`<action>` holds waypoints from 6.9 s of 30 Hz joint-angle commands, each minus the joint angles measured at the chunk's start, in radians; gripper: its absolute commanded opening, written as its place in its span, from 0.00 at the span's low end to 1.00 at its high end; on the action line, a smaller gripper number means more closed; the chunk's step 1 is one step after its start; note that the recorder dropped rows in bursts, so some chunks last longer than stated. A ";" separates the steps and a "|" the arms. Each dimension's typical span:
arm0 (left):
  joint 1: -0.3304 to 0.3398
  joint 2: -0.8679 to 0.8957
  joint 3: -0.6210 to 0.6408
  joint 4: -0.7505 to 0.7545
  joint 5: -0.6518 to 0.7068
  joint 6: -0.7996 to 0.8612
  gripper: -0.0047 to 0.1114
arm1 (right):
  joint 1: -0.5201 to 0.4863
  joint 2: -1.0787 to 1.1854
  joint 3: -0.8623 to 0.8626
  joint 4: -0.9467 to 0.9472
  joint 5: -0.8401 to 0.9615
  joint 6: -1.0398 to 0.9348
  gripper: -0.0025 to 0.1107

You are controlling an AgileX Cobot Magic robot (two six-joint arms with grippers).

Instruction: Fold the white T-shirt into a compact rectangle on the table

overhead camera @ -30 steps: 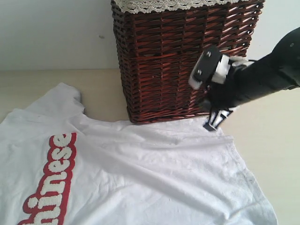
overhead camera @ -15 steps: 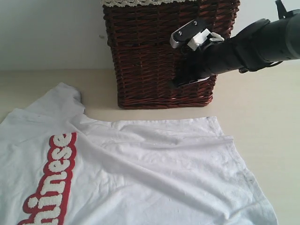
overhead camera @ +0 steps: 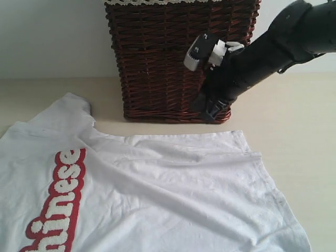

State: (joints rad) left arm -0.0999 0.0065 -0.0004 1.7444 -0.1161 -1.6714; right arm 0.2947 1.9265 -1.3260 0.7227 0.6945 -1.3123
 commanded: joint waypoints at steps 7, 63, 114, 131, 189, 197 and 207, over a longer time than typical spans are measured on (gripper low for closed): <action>-0.002 -0.006 0.000 0.000 -0.002 -0.007 0.06 | -0.004 0.040 0.119 -0.277 -0.219 0.198 0.02; -0.002 -0.006 0.000 0.000 -0.002 -0.007 0.06 | -0.230 -0.071 0.137 -0.196 0.527 -0.581 0.03; -0.002 -0.006 0.000 0.000 -0.002 -0.007 0.06 | -0.108 -0.004 0.442 -0.564 0.069 -0.277 0.92; -0.002 0.035 0.000 0.000 -0.004 -0.007 0.06 | -0.108 -0.004 0.442 -0.564 0.069 -0.277 0.92; -0.071 1.263 -0.363 0.000 -0.032 0.858 0.06 | -0.108 -0.004 0.442 -0.558 0.063 -0.279 0.92; -0.071 1.306 -0.250 0.000 0.012 1.235 0.04 | -0.108 -0.004 0.442 -0.556 0.064 -0.279 0.92; 0.027 1.398 -0.252 0.000 -0.201 1.021 0.04 | -0.108 -0.004 0.442 -0.556 0.064 -0.279 0.92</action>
State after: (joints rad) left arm -0.0944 1.3930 -0.2493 1.7476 -0.2092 -0.5500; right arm 0.1903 1.8900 -0.9121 0.2066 0.7387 -1.6075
